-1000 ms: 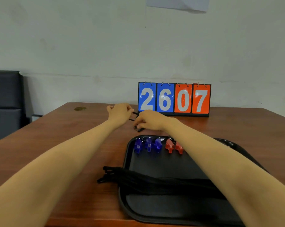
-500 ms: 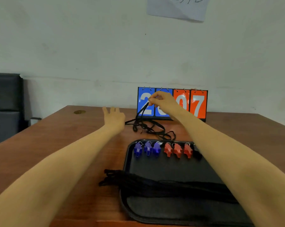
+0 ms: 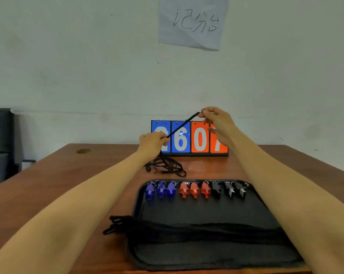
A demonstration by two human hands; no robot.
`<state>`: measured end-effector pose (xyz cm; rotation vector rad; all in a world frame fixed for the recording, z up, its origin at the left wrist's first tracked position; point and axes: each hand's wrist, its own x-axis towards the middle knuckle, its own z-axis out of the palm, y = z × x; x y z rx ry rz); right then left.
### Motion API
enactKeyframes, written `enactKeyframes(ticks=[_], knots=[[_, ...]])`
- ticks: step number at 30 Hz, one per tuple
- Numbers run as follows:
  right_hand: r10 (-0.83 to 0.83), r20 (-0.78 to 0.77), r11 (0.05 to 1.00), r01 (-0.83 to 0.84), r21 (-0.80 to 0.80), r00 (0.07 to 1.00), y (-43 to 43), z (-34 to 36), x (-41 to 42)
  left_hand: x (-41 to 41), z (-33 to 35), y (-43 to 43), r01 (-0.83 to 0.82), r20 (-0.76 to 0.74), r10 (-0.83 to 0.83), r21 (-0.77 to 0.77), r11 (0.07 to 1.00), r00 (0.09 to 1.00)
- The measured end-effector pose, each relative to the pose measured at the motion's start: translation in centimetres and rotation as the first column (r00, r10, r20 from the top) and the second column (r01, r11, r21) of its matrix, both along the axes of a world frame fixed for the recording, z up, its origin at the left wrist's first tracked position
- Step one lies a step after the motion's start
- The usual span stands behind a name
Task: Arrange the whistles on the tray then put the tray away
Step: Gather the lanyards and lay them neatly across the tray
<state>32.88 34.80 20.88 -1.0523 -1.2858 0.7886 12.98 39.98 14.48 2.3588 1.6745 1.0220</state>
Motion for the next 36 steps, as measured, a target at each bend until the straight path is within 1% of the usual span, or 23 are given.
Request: enactKeyframes(ticks=[1, 2, 4, 6, 7, 8, 9, 10, 11, 12, 13, 14, 15, 17, 19, 21, 23, 25, 27, 29, 34, 36], knots=[[-0.034, -0.076, 0.999, 0.034, -0.005, 0.996, -0.2, 0.0, 1.0, -0.6, -0.4, 0.3, -0.059, -0.087, 0.06, 0.013, 0.998, 0.994], [-0.07, -0.151, 0.998, 0.069, -0.014, 0.986, -0.3, -0.2, 1.9, -1.2, -0.7, 0.6, -0.114, -0.137, 0.116, 0.017, 0.993, 0.984], [-0.131, -0.261, 0.991, 0.126, -0.037, 0.956, -0.5, -0.7, 3.8, -2.1, -1.0, 0.7, -0.233, -0.182, 0.229, -0.001, 0.972, 0.956], [-0.153, -0.311, 0.988, 0.139, -0.066, 0.938, -0.4, -1.4, 5.2, -2.5, -1.5, 0.4, -0.341, -0.251, 0.326, -0.018, 0.94, 0.912], [-0.161, -0.313, 0.986, 0.14, -0.089, 0.936, -0.4, -1.8, 5.7, -2.5, -1.7, 0.3, -0.37, -0.26, 0.354, -0.015, 0.929, 0.898], [-0.172, -0.313, 0.983, 0.142, -0.116, 0.934, -0.3, -2.1, 6.0, -2.5, -1.7, 0.1, -0.375, -0.22, 0.363, -0.012, 0.927, 0.905], [-0.182, -0.314, 0.979, 0.141, -0.149, 0.932, -0.4, -2.4, 6.2, -2.2, -1.5, -0.1, -0.358, -0.12, 0.354, -0.015, 0.934, 0.928], [-0.188, -0.326, 0.975, 0.135, -0.178, 0.926, -0.3, -2.8, 6.4, -1.9, -1.1, -0.4, -0.33, 0.03, 0.331, -0.02, 0.944, 0.943], [-0.192, -0.342, 0.97, 0.125, -0.208, 0.92, -0.2, -3.1, 6.6, -1.4, -0.5, -0.6, -0.3, 0.193, 0.299, -0.026, 0.954, 0.934], [-0.188, -0.366, 0.968, 0.109, -0.226, 0.912, -0.1, -3.4, 6.8, -0.9, 0.2, -0.8, -0.274, 0.332, 0.265, -0.02, 0.962, 0.905], [-0.183, -0.386, 0.966, 0.093, -0.241, 0.904, 0.0, -3.6, 6.9, -0.5, 0.8, -0.9, -0.261, 0.418, 0.233, 0.01, 0.965, 0.878], [-0.18, -0.411, 0.965, 0.08, -0.249, 0.894, 0.0, -3.8, 7.1, -0.3, 1.3, -0.9, -0.26, 0.444, 0.21, 0.055, 0.964, 0.871], [-0.185, -0.431, 0.964, 0.078, -0.253, 0.883, -0.1, -3.9, 7.2, -0.3, 1.6, -0.9, -0.267, 0.426, 0.199, 0.106, 0.958, 0.883], [-0.209, -0.447, 0.961, 0.099, -0.258, 0.87, -0.6, -3.7, 7.4, -0.9, 1.9, -0.8, -0.292, 0.308, 0.225, 0.193, 0.937, 0.924], [-0.248, -0.406, 0.951, 0.142, -0.273, 0.88, -1.6, -3.2, 7.6, -1.8, 1.8, -0.8, -0.317, 0.173, 0.281, 0.228, 0.921, 0.944], [-0.26, -0.363, 0.948, 0.165, -0.274, 0.895, -2.2, -3.1, 8.1, -2.4, 1.6, -1.3, -0.309, 0.061, 0.303, 0.239, 0.921, 0.951], [-0.286, -0.325, 0.939, 0.196, -0.283, 0.901, -3.0, -3.3, 8.7, -2.8, 1.3, -2.4, -0.271, -0.073, 0.296, 0.241, 0.932, 0.952], [-0.317, -0.248, 0.921, 0.235, -0.309, 0.915, -4.2, -3.5, 9.2, -3.2, 1.0, -4.0, -0.226, -0.163, 0.259, 0.195, 0.954, 0.952], [-0.347, -0.155, 0.897, 0.279, -0.342, 0.925, -5.8, -3.9, 9.7, -3.6, 0.6, -6.1, -0.175, -0.216, 0.199, 0.124, 0.977, 0.956], [-0.368, -0.071, 0.874, 0.319, -0.366, 0.927, -7.4, -4.6, 10.3, -4.0, 0.0, -8.3, -0.131, -0.26, 0.149, 0.086, 0.988, 0.954], [-0.429, 0.139, 0.805, 0.448, -0.39, 0.893, -12.4, -6.6, 11.4, -5.2, -1.7, -12.9, -0.061, -0.263, 0.065, 0.025, 0.998, 0.963], [-0.406, 0.253, 0.79, 0.477, -0.386, 0.878, -14.2, -7.3, 12.0, -5.8, -2.4, -14.4, -0.039, -0.237, 0.037, -0.005, 0.999, 0.971]])
